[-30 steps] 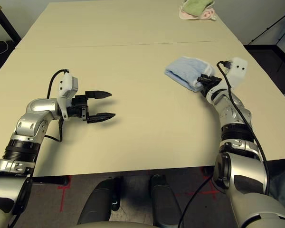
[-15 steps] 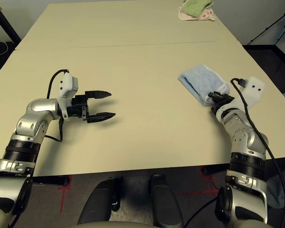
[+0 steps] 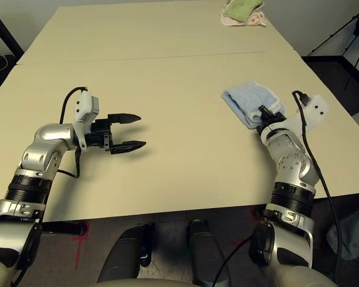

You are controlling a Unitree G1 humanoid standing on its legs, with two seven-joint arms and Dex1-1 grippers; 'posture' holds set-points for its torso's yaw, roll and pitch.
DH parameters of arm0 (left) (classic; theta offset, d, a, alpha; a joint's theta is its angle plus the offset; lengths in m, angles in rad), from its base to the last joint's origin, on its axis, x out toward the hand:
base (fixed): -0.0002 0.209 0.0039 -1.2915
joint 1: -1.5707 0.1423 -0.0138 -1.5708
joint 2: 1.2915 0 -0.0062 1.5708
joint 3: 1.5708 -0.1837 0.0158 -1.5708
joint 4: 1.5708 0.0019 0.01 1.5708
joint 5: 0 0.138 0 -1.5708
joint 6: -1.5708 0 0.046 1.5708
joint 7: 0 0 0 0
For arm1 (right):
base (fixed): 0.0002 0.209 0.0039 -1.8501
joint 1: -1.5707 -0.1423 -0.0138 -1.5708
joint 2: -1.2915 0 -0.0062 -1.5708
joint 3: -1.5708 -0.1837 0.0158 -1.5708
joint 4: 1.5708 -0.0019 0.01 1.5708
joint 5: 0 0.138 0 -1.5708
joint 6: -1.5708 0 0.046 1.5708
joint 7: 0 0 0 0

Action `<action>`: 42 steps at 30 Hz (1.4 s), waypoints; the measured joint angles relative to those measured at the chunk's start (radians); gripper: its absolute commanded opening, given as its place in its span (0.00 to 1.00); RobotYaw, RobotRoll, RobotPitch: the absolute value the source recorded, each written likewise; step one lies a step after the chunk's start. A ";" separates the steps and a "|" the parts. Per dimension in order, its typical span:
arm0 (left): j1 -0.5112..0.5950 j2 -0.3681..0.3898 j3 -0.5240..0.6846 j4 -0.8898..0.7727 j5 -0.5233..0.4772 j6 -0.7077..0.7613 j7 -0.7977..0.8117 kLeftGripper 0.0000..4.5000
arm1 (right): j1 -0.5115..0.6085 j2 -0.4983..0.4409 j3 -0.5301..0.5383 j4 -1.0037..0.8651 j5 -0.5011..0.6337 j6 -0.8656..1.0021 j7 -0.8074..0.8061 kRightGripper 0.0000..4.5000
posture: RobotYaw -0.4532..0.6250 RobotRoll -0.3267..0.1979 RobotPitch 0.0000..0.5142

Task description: Fold the towel and set it aside.

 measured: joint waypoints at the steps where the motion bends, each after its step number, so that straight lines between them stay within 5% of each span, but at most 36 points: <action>1: 0.000 0.000 0.000 0.000 0.000 0.000 0.000 1.00 | -0.002 0.000 0.003 0.008 0.000 0.000 0.001 0.00 | 0.44 0.62 0.23; 16: 0.001 0.003 0.000 -0.001 0.000 0.000 0.006 1.00 | -0.003 -0.003 0.002 0.025 -0.001 -0.068 -0.004 0.00 | 0.43 0.62 0.22; 35: 0.001 0.003 0.000 -0.001 0.000 0.001 0.006 1.00 | 0.005 0.019 0.030 -0.024 0.031 0.094 -0.041 0.00 | 0.44 0.62 0.22; 42: 0.001 0.006 0.000 -0.001 0.000 0.005 0.007 1.00 | 0.009 -0.001 0.050 -0.025 0.020 0.113 -0.038 0.55 | 0.44 0.62 0.22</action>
